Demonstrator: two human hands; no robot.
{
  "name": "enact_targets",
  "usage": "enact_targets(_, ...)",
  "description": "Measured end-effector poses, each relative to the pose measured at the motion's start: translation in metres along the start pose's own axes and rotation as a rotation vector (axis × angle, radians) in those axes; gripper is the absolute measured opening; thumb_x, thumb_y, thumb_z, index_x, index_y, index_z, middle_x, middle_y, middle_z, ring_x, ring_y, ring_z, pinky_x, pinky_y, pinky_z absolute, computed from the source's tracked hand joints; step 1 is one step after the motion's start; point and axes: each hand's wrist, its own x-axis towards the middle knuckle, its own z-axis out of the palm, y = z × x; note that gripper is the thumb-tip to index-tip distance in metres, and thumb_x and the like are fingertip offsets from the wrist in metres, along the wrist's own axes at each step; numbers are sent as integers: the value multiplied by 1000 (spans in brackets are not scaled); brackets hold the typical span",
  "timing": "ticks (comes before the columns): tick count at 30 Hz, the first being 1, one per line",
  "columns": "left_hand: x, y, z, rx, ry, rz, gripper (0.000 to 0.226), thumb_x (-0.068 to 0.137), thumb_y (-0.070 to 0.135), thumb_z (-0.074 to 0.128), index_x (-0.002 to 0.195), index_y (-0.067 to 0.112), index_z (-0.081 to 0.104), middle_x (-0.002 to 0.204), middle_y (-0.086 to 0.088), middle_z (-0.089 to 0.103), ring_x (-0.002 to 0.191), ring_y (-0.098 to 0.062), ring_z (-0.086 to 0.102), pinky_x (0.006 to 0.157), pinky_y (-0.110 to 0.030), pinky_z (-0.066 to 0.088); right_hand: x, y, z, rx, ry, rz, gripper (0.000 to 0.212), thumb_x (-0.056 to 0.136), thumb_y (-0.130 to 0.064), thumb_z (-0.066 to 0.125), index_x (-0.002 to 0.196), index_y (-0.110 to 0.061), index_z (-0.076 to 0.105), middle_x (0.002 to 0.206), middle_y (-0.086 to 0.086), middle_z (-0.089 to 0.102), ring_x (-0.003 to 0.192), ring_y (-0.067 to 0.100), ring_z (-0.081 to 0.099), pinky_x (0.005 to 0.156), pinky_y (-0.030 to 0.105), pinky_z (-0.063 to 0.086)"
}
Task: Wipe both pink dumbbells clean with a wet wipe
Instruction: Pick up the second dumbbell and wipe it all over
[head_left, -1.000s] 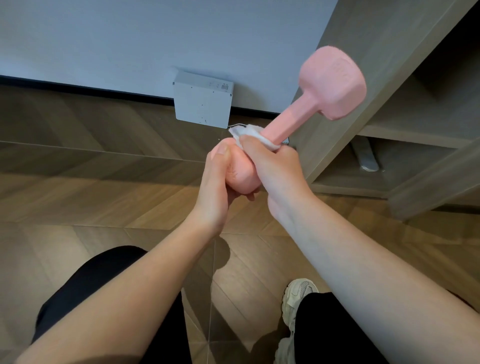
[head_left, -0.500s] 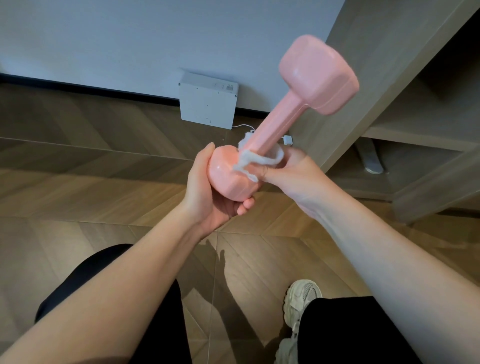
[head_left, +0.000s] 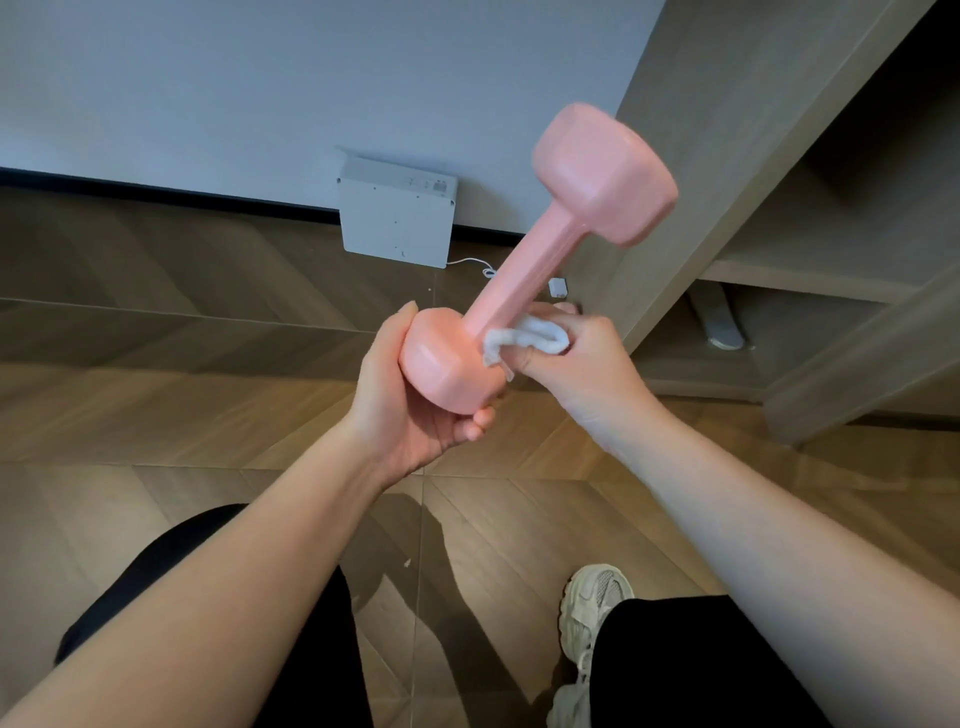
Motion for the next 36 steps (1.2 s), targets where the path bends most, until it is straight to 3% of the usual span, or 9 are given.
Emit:
enact_targets(5,9,-6,1,127,199,261,71,94,62,31,107,0,63,74,-17,65,54,-28,53,48,-31,48,3,2,24,197,133,107,34,87,-8,69,59,-27,70,57,-36,58,61,-19,56,57,-1,40)
enact_targets(9,11,-11,4,358,297,452,57,88,57,37,92,5,60,71,-14,64,53,-25,52,48,-34,46,3,6,35,398,203,298,30,85,-15,73,58,-25,67,51,-23,60,58,-3,55,64,18,41)
enact_targets(13,10,-12,6,593,303,615,79,87,59,37,100,-18,46,82,-35,52,61,-30,55,44,-42,48,12,-9,35,641,261,412,26,87,-17,74,62,-19,68,63,-14,69,63,5,62,70,27,44)
enact_targets(16,8,-16,8,654,293,616,88,87,60,37,103,-27,38,87,-41,46,69,-35,52,51,-41,45,24,-19,28,819,367,466,25,81,-30,79,101,-21,66,89,-5,75,87,17,69,91,37,45)
enact_targets(18,7,-18,9,700,287,594,87,87,60,38,102,-26,39,86,-38,45,70,-37,50,54,-41,44,32,-23,21,934,463,572,64,72,-35,86,123,-18,51,108,0,71,93,18,69,93,39,47)
enact_targets(22,4,-18,9,730,297,521,81,90,55,36,104,-25,42,93,-41,46,72,-38,56,51,-41,48,45,-31,9,1131,442,519,30,88,-22,71,87,-23,41,68,-5,43,55,10,43,54,21,35)
enact_targets(27,9,-13,6,557,300,267,49,101,39,33,109,0,62,81,-28,58,47,-20,54,44,-29,46,35,-28,9,1163,277,253,52,90,-5,63,79,-26,17,71,0,14,60,12,17,60,26,15)
enact_targets(33,-6,3,-3,151,147,-134,76,94,66,26,111,2,62,75,-24,62,45,-27,53,39,-26,48,26,-32,17,1094,134,156,35,74,-21,65,107,-12,59,100,-1,58,96,16,53,88,33,37)
enact_targets(36,-8,4,-4,113,120,-161,73,94,66,29,112,4,63,79,-25,62,49,-28,54,41,-29,51,33,-29,19,1071,174,207,24,73,-18,74,94,-18,61,85,-1,58,81,15,54,77,31,38)
